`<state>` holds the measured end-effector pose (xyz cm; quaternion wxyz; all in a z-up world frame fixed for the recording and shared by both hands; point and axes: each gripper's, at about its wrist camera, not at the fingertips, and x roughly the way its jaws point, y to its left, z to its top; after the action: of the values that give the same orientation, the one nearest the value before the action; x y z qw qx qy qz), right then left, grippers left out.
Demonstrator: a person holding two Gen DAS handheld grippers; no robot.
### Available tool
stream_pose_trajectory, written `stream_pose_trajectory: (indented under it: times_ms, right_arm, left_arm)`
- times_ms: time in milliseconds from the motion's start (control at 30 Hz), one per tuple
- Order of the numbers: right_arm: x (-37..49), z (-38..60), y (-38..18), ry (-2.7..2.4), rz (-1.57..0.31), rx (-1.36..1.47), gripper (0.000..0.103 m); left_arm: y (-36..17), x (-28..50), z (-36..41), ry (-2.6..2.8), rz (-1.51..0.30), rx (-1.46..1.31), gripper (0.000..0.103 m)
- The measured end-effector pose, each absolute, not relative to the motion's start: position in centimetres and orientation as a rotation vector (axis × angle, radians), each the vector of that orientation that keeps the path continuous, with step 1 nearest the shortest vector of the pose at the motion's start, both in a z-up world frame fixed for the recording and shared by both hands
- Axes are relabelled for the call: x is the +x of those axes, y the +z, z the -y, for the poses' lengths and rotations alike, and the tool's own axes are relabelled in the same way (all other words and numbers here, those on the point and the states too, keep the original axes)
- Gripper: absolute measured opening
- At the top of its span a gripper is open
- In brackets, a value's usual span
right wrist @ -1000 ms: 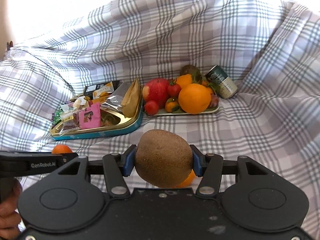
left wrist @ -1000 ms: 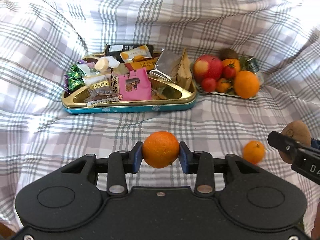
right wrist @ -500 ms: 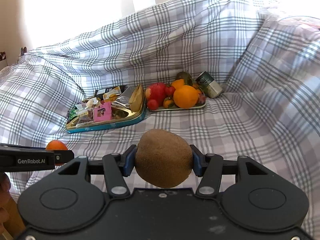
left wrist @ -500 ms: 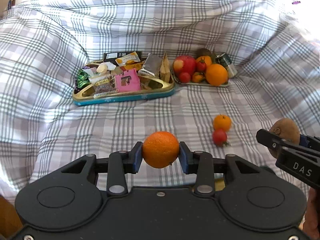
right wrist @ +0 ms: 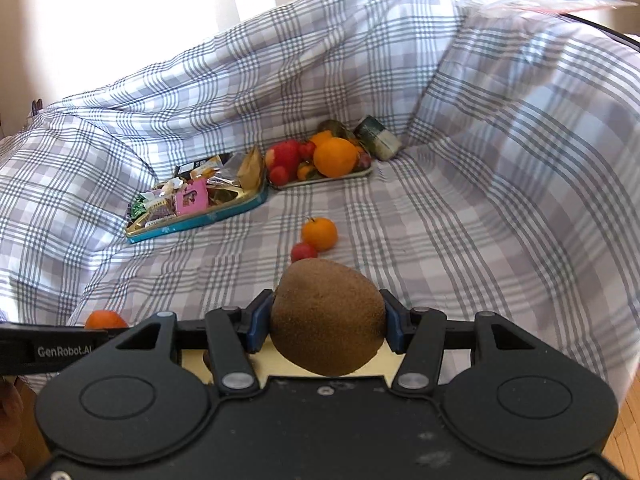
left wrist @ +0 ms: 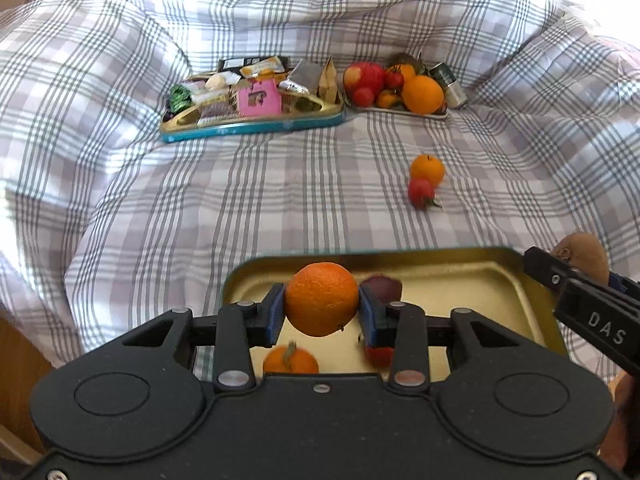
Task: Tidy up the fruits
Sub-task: 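Carry the tangerine in the left tool and kiwi in the right tool to the gold tray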
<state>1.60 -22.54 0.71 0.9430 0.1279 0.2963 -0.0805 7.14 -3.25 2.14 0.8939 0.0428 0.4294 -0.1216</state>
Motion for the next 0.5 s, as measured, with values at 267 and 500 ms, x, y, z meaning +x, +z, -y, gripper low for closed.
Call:
stream_pose_trajectory:
  times_ms: [267, 500]
  right_arm:
    - [-2.0, 22.7, 0.7, -0.195, -0.598, 0.270, 0.058]
    - [-3.2, 22.3, 1.1, -0.200, -0.598, 0.232, 0.058]
  left_arm:
    - [2.0, 4.6, 2.7, -0.252, -0.894, 0.058, 0.047]
    - [1.3, 3.2, 2.7, -0.260, -0.901, 0.069, 0.047]
